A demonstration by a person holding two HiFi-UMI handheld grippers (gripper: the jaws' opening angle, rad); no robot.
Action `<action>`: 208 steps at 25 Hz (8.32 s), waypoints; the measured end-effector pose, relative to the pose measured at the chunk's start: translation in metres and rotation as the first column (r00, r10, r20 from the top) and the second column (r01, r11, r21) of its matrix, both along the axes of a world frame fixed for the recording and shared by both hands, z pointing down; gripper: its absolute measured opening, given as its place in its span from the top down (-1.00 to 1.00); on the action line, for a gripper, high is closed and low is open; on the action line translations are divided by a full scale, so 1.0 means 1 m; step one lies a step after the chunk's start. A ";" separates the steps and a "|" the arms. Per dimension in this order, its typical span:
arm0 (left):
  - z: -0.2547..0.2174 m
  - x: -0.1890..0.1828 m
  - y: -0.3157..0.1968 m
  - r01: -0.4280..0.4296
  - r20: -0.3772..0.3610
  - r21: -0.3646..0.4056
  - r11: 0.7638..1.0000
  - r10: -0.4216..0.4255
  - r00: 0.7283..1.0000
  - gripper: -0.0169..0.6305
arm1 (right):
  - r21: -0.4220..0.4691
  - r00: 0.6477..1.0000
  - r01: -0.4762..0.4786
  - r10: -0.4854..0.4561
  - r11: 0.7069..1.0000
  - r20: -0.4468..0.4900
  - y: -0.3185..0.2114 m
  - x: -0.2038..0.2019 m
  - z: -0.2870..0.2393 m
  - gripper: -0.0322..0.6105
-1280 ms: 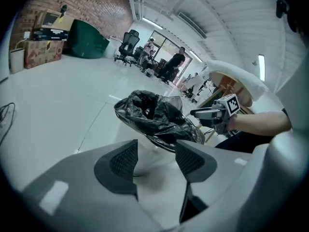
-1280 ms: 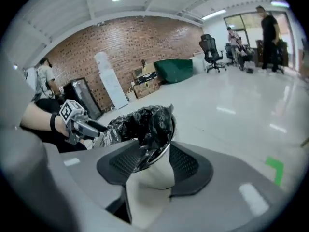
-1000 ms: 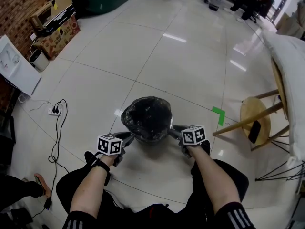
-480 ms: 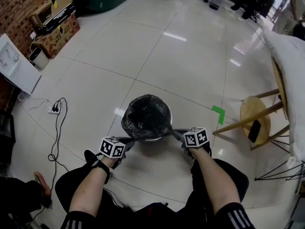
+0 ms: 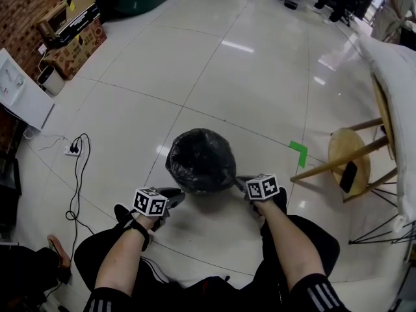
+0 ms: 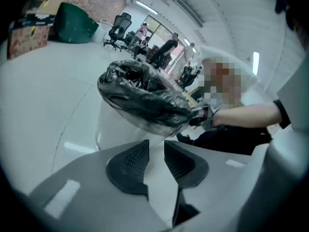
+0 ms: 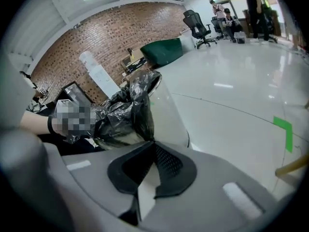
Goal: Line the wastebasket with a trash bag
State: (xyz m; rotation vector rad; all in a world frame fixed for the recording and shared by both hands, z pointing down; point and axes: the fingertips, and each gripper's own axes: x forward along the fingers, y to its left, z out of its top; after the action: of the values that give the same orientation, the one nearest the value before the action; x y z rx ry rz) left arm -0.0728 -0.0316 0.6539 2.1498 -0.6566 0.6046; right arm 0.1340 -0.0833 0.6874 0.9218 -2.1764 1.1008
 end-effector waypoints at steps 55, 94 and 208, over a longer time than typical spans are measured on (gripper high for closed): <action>-0.115 0.088 -0.192 -0.685 0.450 0.337 0.646 0.529 0.720 0.39 | 0.035 0.999 0.010 -0.012 0.999 0.043 -0.041 0.010 -0.009 0.35; 0.008 0.064 -0.283 -0.471 0.423 0.211 0.857 0.354 0.834 0.95 | 0.033 0.999 -0.021 0.022 0.999 -0.044 -0.036 0.008 0.064 0.26; -0.225 -0.026 -0.038 -0.100 0.192 0.509 0.855 0.001 0.981 0.39 | 0.506 0.971 0.220 -0.237 0.834 -0.032 0.023 -0.083 -0.301 0.88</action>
State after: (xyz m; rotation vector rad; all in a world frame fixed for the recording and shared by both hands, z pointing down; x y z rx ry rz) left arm -0.0986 -0.0698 0.4288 2.6382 -0.9526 0.7246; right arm 0.0508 -0.0602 0.3861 0.8201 -2.5796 0.4275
